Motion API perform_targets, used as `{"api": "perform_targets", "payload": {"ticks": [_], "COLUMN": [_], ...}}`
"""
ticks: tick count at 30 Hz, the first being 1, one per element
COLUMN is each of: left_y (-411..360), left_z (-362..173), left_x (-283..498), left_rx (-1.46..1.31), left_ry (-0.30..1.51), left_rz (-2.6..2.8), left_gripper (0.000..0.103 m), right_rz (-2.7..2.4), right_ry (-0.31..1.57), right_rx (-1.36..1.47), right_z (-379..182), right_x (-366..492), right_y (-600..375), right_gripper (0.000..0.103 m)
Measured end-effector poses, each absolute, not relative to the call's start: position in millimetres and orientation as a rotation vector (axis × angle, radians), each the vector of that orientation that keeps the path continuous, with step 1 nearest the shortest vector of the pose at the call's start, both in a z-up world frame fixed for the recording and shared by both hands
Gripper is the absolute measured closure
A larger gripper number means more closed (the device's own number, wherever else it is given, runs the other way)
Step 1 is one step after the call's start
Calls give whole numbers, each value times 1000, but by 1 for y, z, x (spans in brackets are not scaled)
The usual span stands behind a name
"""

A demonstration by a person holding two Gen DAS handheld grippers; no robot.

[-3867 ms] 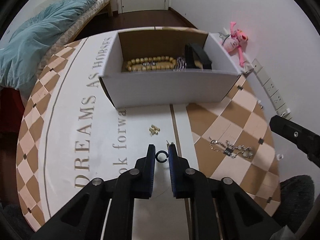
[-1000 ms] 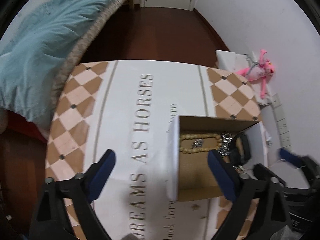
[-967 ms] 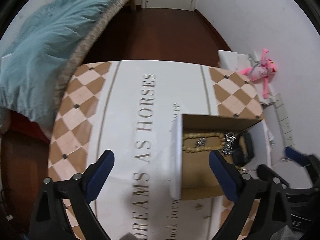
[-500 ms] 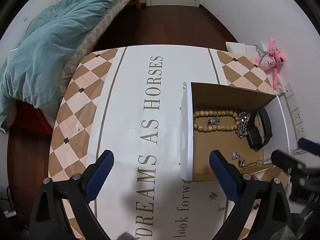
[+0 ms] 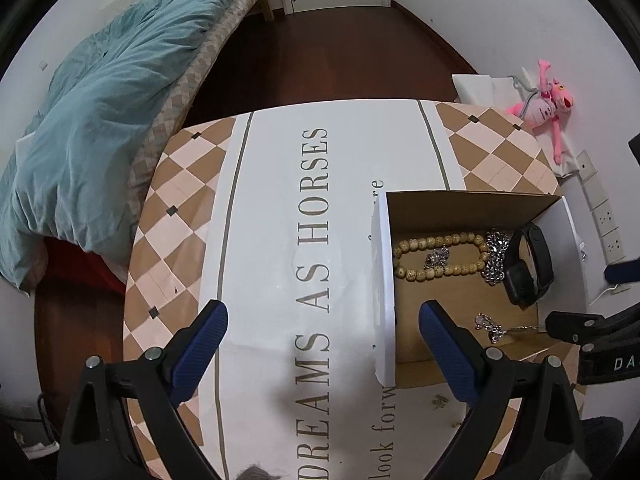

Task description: Organize jewelry

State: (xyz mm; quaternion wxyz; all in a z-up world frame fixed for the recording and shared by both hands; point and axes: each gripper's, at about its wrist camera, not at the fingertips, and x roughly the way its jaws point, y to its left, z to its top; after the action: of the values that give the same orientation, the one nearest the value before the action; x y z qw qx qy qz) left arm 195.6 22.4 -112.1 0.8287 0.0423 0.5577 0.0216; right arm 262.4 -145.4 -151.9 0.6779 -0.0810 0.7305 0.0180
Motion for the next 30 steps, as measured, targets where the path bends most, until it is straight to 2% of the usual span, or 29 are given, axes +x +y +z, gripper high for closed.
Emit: {"api": "perform_targets", "payload": {"ticks": [6,8,9,10,11,12,17,18,19,20,21,22,30], "left_y": [28,31,32,32,32,32,31,29,29,28,27,27,18], "left_z": [-115,-116,-117,-116,-116,-116,-116,-115,-114,-114,-113,-112,-117], "left_x": [197,197,197,197,196,196,196,196,196,196,196,196,195], "left_rx": [59,46,40,39,39,37,27,26,25,23,21,19,19], "left_ry": [1191,1197,1198,1197,1195,1195,1194,1195,1194,1193,1192,1191,1197], "left_rz": [55,60,60,62,64,63,51,51,49,47,46,45,21], "left_gripper": [5,5,5,5,5,5,5,5,5,5,5,5,6], "right_rz": [103,83,101,112,103,113,186,189,191,191,186,186,192], "right_ry": [1557,1509,1495,1487,1463,1440,1492,1505,1508,1505,1494,1484,1461], "right_rx": [-98,-115,-104,-80,-65,-30,110,144,157,160,163,163,227], "right_z": [-129,-124,-124,-123,-121,-121,-131,-134,-133,-134,-133,-132,-123], "right_x": [265,264,263,263,262,262,264,265,266,266,266,266,262], "right_y": [-138,-138,-136,-137,-139,-143,-147,-149,-148,-148,-148,-148,-155], "right_gripper": [3,8,33,74,90,101,100,94,74,57,26,15,15]}}
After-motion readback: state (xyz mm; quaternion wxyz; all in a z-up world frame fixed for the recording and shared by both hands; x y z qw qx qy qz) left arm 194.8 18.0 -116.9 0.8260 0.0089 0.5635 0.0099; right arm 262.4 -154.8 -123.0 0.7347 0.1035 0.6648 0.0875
